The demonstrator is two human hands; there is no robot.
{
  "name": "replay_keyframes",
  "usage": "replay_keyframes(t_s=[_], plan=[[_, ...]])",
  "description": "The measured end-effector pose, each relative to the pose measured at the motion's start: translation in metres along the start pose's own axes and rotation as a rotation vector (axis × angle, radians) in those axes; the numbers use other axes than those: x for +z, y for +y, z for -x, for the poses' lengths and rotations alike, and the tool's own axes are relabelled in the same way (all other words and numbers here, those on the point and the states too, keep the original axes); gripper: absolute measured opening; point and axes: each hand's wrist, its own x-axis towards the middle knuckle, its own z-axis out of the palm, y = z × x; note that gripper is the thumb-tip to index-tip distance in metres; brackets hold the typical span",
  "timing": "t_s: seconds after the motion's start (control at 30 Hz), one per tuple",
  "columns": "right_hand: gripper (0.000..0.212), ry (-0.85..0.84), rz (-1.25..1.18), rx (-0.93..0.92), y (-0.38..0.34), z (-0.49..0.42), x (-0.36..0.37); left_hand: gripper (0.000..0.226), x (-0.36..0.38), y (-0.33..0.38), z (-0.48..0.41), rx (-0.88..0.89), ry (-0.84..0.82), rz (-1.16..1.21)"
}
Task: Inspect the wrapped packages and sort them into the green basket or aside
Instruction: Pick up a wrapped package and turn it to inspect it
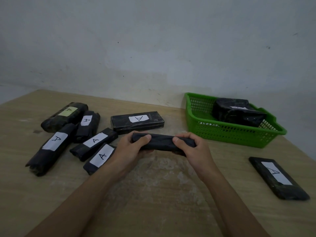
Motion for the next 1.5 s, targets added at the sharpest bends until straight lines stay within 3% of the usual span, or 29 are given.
replay_keyframes(t_s=[0.2, 0.33, 0.53, 0.7, 0.8, 0.87, 0.97, 1.17, 1.5], plan=[[0.005, -0.034, 0.013, -0.038, -0.002, -0.001, -0.007, 0.005, 0.003, -0.001, 0.001, -0.041, -0.058, 0.112], [0.019, -0.084, 0.066, -0.167, -0.005, 0.000, -0.010, 0.019, 0.003, 0.001, 0.002, -0.092, -0.072, 0.119], [0.035, -0.065, 0.018, -0.055, -0.006, 0.003, -0.007, 0.037, 0.002, 0.007, 0.005, -0.039, -0.056, 0.139], [0.048, 0.060, -0.354, 0.192, -0.007, -0.001, 0.000, 0.045, 0.002, 0.009, 0.008, -0.014, -0.047, 0.035], [0.054, 0.094, -0.553, 0.208, -0.008, -0.002, 0.002, 0.043, 0.000, 0.009, 0.009, 0.074, -0.068, -0.184], [0.045, 0.064, -0.613, 0.190, -0.010, -0.002, 0.001, 0.036, 0.000, 0.009, 0.010, 0.095, -0.116, -0.258], [0.030, -0.032, -0.594, 0.153, -0.017, 0.002, 0.001, 0.024, 0.005, 0.007, 0.014, 0.176, -0.156, -0.355], [0.033, -0.277, -0.339, 0.089, -0.022, 0.018, 0.017, 0.024, 0.015, 0.010, 0.022, 0.356, -0.186, -0.336], [0.025, -0.197, -0.201, -0.012, -0.028, 0.026, 0.021, 0.018, 0.016, 0.014, 0.022, 0.471, -0.145, -0.286]])
